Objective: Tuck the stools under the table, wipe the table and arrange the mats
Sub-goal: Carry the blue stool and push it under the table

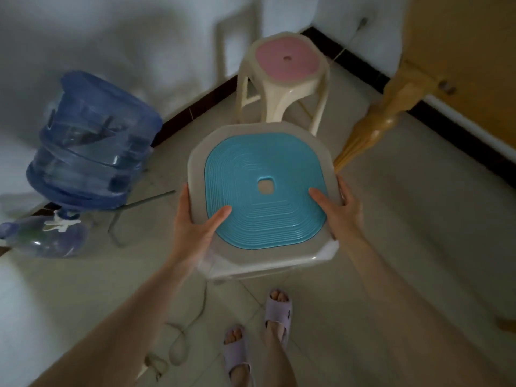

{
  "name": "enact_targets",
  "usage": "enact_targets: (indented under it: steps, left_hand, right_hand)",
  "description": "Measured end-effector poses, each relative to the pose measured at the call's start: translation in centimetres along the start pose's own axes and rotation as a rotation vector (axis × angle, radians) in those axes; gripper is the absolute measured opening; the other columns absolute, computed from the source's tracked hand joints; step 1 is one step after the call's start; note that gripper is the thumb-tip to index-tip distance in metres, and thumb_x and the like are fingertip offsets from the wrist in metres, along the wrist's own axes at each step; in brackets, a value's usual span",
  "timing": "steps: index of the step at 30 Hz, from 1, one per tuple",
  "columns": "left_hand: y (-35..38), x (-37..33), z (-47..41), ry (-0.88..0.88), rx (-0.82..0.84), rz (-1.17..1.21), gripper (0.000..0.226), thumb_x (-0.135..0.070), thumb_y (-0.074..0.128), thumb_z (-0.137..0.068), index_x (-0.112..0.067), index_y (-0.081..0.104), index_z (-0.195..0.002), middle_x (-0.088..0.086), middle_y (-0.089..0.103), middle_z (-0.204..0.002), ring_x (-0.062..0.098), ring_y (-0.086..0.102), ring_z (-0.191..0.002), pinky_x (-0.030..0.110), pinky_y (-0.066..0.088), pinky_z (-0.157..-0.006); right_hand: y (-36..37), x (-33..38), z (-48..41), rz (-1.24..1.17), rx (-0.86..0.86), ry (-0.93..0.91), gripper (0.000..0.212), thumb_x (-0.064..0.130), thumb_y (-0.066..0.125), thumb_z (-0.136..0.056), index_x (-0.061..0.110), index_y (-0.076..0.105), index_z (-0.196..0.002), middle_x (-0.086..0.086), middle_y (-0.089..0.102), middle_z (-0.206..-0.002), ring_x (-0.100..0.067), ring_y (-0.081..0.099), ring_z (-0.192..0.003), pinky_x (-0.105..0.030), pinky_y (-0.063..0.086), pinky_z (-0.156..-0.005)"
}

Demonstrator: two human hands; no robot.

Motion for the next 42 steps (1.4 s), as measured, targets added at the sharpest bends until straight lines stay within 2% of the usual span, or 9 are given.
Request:
enact_targets:
  steps: [4, 8, 11, 14, 17, 24, 29, 38, 42]
  left_hand:
    - [5.9, -1.3, 1.3, 0.029, 0.115, -0.013, 0.078, -0.025, 0.083, -0.068, -0.027, 0.043, -0.135, -0.008, 0.063, -0.118, 0.006, 0.064, -0.101, 0.019, 0.054, -0.075]
    - [12.6, -1.4, 2.2, 0.039, 0.247, -0.027, 0.064, -0.012, 0.079, -0.072, -0.035, 0.047, -0.122, -0.01, 0.064, -0.112, 0.007, 0.065, -0.099, 0.019, 0.053, -0.074]
    - [17.3, -0.8, 1.9, 0.029, 0.282, -0.059, 0.069, -0.018, 0.085, -0.064, -0.04, 0.047, -0.118, -0.017, 0.066, -0.106, 0.006, 0.065, -0.1, 0.024, 0.054, -0.079]
    - [22.7, -0.3, 2.2, 0.012, 0.362, -0.091, 0.076, -0.015, 0.084, -0.067, -0.031, 0.044, -0.13, -0.018, 0.064, -0.11, 0.0, 0.064, -0.098, 0.029, 0.055, -0.085]
    - [27.9, 0.3, 2.3, -0.016, 0.44, -0.08, 0.083, -0.008, 0.079, -0.072, -0.021, 0.037, -0.141, -0.014, 0.06, -0.115, -0.003, 0.064, -0.094, 0.019, 0.055, -0.075]
    - [35.7, 1.4, 2.0, 0.008, 0.488, -0.163, 0.079, -0.011, 0.078, -0.074, -0.024, 0.037, -0.14, -0.022, 0.056, -0.104, -0.017, 0.06, -0.079, 0.005, 0.047, -0.063]
    - [39.8, 2.7, 1.3, 0.024, 0.531, -0.222, 0.08, -0.02, 0.081, -0.072, -0.029, 0.038, -0.139, -0.025, 0.057, -0.103, -0.017, 0.06, -0.079, 0.007, 0.049, -0.064]
    - [46.3, 4.1, -1.9, 0.08, 0.583, -0.258, 0.074, -0.018, 0.079, -0.074, -0.028, 0.042, -0.137, -0.027, 0.056, -0.103, -0.018, 0.059, -0.08, 0.006, 0.048, -0.066]
    - [49.9, 5.0, -5.1, 0.093, 0.648, -0.258, 0.065, -0.023, 0.081, -0.072, -0.029, 0.05, -0.128, -0.015, 0.065, -0.111, -0.001, 0.064, -0.096, 0.023, 0.054, -0.082]
  right_hand:
    - [-6.9, -2.3, 1.9, 0.008, -0.168, 0.049, 0.073, 0.042, 0.079, -0.071, 0.032, 0.048, -0.137, 0.014, 0.062, -0.118, -0.008, 0.061, -0.104, -0.026, 0.05, -0.087]
    - [-13.3, -5.4, 3.2, -0.028, -0.294, 0.114, 0.073, 0.041, 0.079, -0.072, 0.032, 0.047, -0.137, 0.018, 0.061, -0.111, -0.007, 0.061, -0.102, -0.024, 0.048, -0.086]
    - [-17.5, -7.5, 3.6, -0.054, -0.37, 0.155, 0.076, 0.041, 0.079, -0.072, 0.031, 0.045, -0.139, 0.017, 0.06, -0.116, -0.007, 0.059, -0.106, -0.024, 0.046, -0.089]
    - [-21.9, -10.2, 3.8, -0.083, -0.444, 0.207, 0.077, 0.044, 0.079, -0.07, 0.031, 0.046, -0.139, 0.014, 0.061, -0.123, -0.009, 0.06, -0.108, -0.028, 0.048, -0.093]
    - [-25.6, -12.6, 3.4, -0.09, -0.508, 0.241, 0.074, 0.044, 0.079, -0.07, 0.034, 0.048, -0.136, 0.014, 0.064, -0.118, -0.01, 0.062, -0.105, -0.034, 0.05, -0.095]
    - [-30.9, -16.6, 2.1, -0.117, -0.6, 0.302, 0.078, 0.054, 0.079, -0.063, 0.039, 0.05, -0.134, 0.014, 0.066, -0.116, -0.011, 0.063, -0.105, -0.039, 0.051, -0.096]
    - [-33.6, -19.0, 0.8, -0.124, -0.649, 0.329, 0.082, 0.057, 0.078, -0.06, 0.038, 0.049, -0.134, 0.013, 0.065, -0.118, -0.011, 0.062, -0.107, -0.039, 0.049, -0.098]
    - [-36.5, -21.7, -3.5, -0.104, -0.721, 0.378, 0.078, 0.053, 0.077, -0.066, 0.037, 0.048, -0.137, 0.01, 0.063, -0.123, -0.015, 0.06, -0.111, -0.039, 0.046, -0.101]
    - [-37.7, -22.8, -7.0, -0.109, -0.758, 0.372, 0.079, 0.054, 0.076, -0.066, 0.035, 0.048, -0.137, 0.009, 0.062, -0.125, -0.016, 0.059, -0.113, -0.04, 0.045, -0.102]
Point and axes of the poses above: each hand's wrist, its own z-axis away from the middle knuckle, its own y-axis out of the palm, x = y × z, the point moved 8 cm from there along -z, towards the middle knuckle
